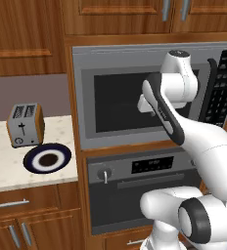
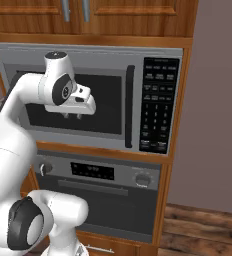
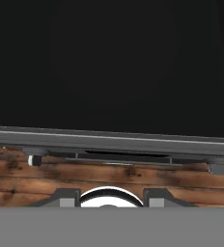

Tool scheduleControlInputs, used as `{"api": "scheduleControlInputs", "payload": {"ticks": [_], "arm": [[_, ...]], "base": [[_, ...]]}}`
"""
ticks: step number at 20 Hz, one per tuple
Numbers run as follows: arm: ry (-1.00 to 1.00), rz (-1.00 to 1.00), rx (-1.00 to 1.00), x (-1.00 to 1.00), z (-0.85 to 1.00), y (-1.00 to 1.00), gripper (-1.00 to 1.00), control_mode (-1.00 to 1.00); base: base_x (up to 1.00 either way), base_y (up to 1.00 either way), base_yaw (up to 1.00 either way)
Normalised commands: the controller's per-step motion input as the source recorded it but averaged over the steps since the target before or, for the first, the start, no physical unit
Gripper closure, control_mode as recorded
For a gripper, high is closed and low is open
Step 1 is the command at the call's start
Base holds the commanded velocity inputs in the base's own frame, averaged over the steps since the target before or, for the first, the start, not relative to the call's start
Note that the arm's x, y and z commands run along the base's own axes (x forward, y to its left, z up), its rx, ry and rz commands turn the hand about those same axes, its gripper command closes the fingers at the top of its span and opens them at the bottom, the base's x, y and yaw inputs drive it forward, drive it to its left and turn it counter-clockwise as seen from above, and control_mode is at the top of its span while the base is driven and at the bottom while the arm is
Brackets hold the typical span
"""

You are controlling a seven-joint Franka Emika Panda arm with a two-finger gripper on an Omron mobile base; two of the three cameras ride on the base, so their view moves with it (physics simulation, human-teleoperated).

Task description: Take the baked cake out of the oven and place it on the plate for cooling. Then close the oven door.

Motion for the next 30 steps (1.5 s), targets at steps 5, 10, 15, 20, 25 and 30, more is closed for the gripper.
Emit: {"api": "scheduleControlInputs", "payload": {"ticks": [5, 10, 15, 20, 25, 30], "arm": [[0.00, 0.00, 0.00, 0.00, 0.00, 0.00, -1.00, 1.00], [0.00, 0.00, 0.00, 0.00, 0.00, 0.00, -1.00, 1.00], [0.00, 0.00, 0.00, 0.00, 0.00, 0.00, -1.00, 1.00], [0.00, 0.00, 0.00, 0.00, 0.00, 0.00, -1.00, 1.00], [0.00, 0.00, 0.00, 0.00, 0.00, 0.00, -1.00, 1.00], [0.00, 0.00, 0.00, 0.00, 0.00, 0.00, -1.00, 1.00]], "base": [[0.00, 0.00, 0.00], [0.00, 0.00, 0.00], [-0.22, 0.00, 0.00], [-0.59, 0.00, 0.00], [-0.55, 0.00, 0.00], [-0.42, 0.00, 0.00]]}}
